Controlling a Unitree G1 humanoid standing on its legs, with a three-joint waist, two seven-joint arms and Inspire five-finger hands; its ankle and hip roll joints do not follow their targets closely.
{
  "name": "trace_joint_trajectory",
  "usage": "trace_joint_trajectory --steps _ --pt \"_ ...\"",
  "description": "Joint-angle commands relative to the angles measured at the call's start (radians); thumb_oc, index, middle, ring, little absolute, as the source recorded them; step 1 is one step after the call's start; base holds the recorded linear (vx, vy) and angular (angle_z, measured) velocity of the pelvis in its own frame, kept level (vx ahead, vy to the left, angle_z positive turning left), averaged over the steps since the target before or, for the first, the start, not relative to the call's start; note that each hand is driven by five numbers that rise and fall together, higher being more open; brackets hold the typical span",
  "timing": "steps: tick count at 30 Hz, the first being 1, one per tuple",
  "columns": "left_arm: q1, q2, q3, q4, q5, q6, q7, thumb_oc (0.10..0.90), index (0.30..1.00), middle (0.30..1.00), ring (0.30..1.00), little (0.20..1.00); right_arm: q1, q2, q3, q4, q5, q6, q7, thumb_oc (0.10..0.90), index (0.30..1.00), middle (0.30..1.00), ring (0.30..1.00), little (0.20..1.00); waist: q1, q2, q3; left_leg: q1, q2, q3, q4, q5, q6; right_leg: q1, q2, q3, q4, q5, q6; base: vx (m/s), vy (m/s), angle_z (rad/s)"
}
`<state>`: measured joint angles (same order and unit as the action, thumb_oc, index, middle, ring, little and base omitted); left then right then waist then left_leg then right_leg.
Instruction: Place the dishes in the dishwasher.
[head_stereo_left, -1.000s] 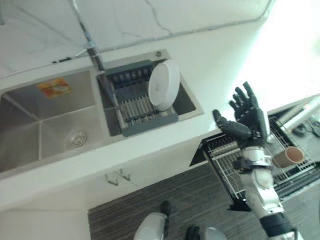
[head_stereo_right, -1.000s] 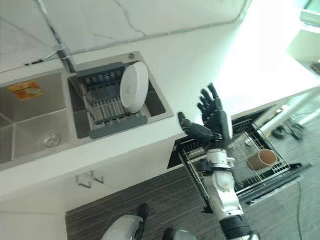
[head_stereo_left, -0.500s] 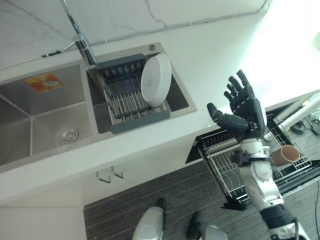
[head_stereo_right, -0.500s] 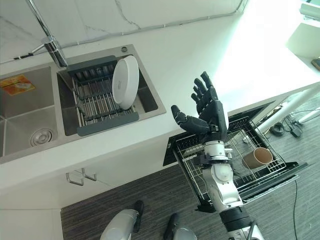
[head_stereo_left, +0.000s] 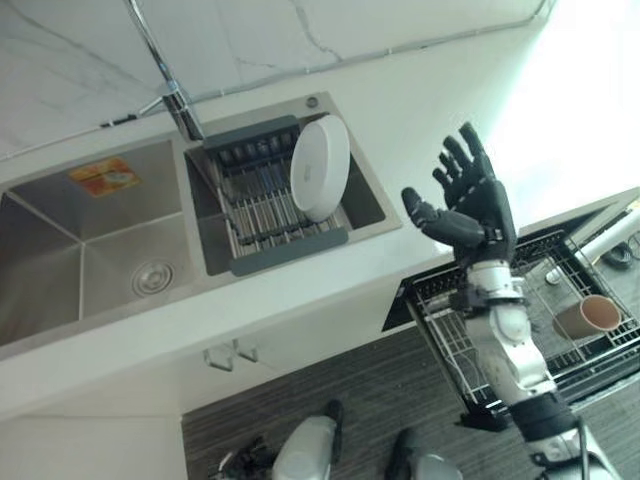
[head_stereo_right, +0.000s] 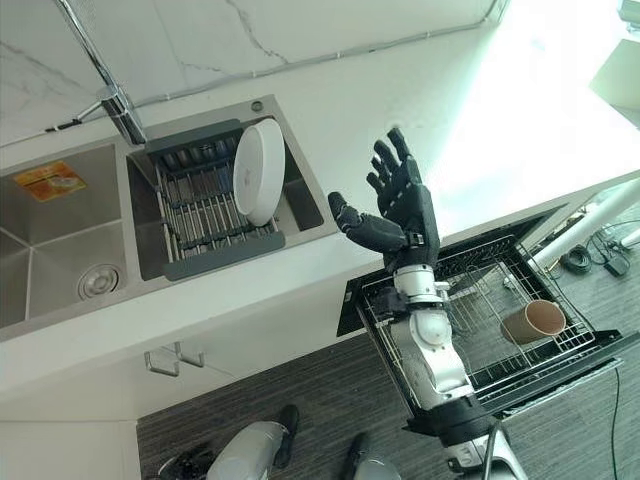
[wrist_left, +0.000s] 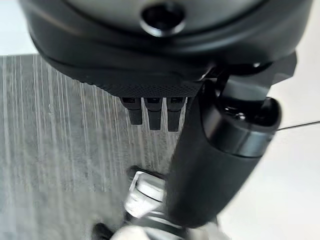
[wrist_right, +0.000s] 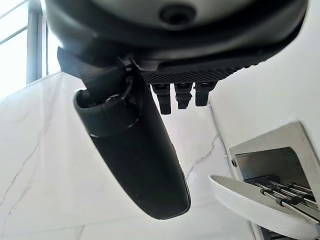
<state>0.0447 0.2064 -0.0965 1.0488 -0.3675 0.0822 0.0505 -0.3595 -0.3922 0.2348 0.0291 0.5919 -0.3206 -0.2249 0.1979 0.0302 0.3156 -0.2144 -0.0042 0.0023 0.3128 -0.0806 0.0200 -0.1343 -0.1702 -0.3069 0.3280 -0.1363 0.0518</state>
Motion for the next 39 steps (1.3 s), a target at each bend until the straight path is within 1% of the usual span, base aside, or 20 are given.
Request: trace_joint_trajectory --steps 1,4,7,11,15,19,24,28,29,32,39 --pt "0.039 0.007 -0.033 0.023 0.027 0.016 -0.013 0.800 0.900 0.900 0.900 0.900 -0.118 0.002 -0.025 -0.129 0.017 -0.050 -0.010 0.800 0.900 0.900 0.900 0.900 0.023 -0.019 -0.005 0.005 0.018 -0.052 -0.013 -0.053 -0.019 0.054 -0.011 0.021 -0.028 -0.034 0.048 0.08 0.008 0.08" --pt "0.032 0.017 -0.031 0.038 0.029 0.026 -0.016 0.800 0.900 0.900 0.900 0.900 -0.144 0.008 -0.018 -0.115 0.037 -0.048 -0.018 0.800 0.900 0.900 0.900 0.900 0.023 -0.020 0.004 0.002 0.017 -0.057 -0.013 -0.049 -0.019 0.052 -0.010 0.026 -0.028 -0.034 0.046 0.07 0.015 0.04" --pt "0.028 0.028 -0.038 0.059 0.050 0.041 -0.017 0.800 0.900 0.900 0.900 0.900 -0.183 0.021 -0.014 -0.116 0.036 -0.023 -0.022 0.800 0.900 0.900 0.900 0.900 0.024 -0.014 0.022 -0.004 0.007 -0.076 -0.013 -0.043 -0.018 0.042 -0.001 0.040 -0.028 -0.033 0.039 0.03 0.019 0.08" --pt "0.027 0.036 -0.039 0.077 0.070 0.042 -0.030 0.800 0.900 0.900 0.900 0.900 -0.200 0.027 0.000 -0.117 0.039 -0.009 -0.040 0.800 0.900 0.900 0.900 0.900 0.031 -0.014 0.031 -0.004 0.005 -0.081 -0.013 -0.040 -0.018 0.046 -0.004 0.033 -0.028 -0.031 0.038 0.02 0.009 0.13" --pt "0.029 0.030 -0.040 0.078 0.040 0.040 -0.032 0.800 0.900 0.900 0.900 0.900 -0.221 0.041 0.005 -0.114 0.032 -0.007 -0.057 0.800 0.900 0.900 0.900 0.900 0.037 -0.008 0.035 -0.005 0.005 -0.082 -0.013 -0.039 -0.018 0.048 -0.007 0.028 -0.028 -0.030 0.038 0.00 0.010 0.05" --pt "0.026 0.028 -0.060 0.070 0.119 0.043 -0.039 0.800 0.900 0.900 0.900 0.900 -0.256 0.061 0.011 -0.115 0.018 -0.002 -0.088 0.800 0.900 0.900 0.900 0.900 0.051 -0.009 0.042 -0.006 0.002 -0.085 -0.013 -0.037 -0.017 0.053 -0.013 0.017 -0.028 -0.027 0.040 0.00 -0.001 0.08" --pt "0.033 0.027 -0.084 0.074 0.142 0.046 -0.044 0.800 0.900 0.900 0.900 0.900 -0.280 0.071 0.021 -0.117 0.015 0.005 -0.110 0.800 0.900 0.900 0.900 0.900 0.068 -0.018 0.045 -0.009 0.003 -0.085 -0.013 -0.038 -0.018 0.058 -0.018 0.006 -0.028 -0.027 0.043 0.00 -0.011 0.11" --pt "0.037 0.028 -0.094 0.071 0.149 0.047 -0.045 0.800 0.900 0.900 0.900 0.900 -0.286 0.078 0.022 -0.112 0.090 0.021 -0.103 0.800 0.900 0.900 0.900 0.900 0.075 -0.020 0.047 -0.011 0.004 -0.084 -0.013 -0.036 -0.018 0.060 -0.021 -0.002 -0.028 -0.026 0.043 0.00 -0.007 0.08" --pt "0.039 0.031 -0.098 0.064 0.148 0.051 -0.042 0.800 0.900 0.900 0.900 0.900 -0.288 0.092 0.027 -0.093 0.106 0.027 -0.118 0.800 0.900 0.900 0.900 0.900 0.081 -0.021 0.056 -0.004 0.005 -0.082 -0.013 -0.038 -0.019 0.070 -0.023 -0.006 -0.028 -0.029 0.044 0.01 -0.004 0.15" --pt "0.041 0.033 -0.099 0.060 0.150 0.053 -0.042 0.800 0.900 0.900 0.900 0.900 -0.292 0.100 0.024 -0.070 0.101 0.026 -0.129 0.800 0.900 0.900 0.900 0.900 0.084 -0.019 0.054 -0.010 0.006 -0.083 -0.013 -0.033 -0.019 0.068 -0.025 -0.010 -0.028 -0.026 0.044 0.00 -0.001 0.07" --pt "0.042 0.038 -0.113 0.048 0.159 0.047 -0.037 0.800 0.900 0.900 0.900 0.900 -0.327 0.100 0.012 -0.020 0.095 0.029 -0.158 0.800 0.900 0.900 0.900 0.900 0.092 -0.013 0.070 -0.011 0.006 -0.084 -0.013 -0.032 -0.020 0.072 -0.032 -0.017 -0.028 -0.027 0.045 0.00 0.009 0.03"
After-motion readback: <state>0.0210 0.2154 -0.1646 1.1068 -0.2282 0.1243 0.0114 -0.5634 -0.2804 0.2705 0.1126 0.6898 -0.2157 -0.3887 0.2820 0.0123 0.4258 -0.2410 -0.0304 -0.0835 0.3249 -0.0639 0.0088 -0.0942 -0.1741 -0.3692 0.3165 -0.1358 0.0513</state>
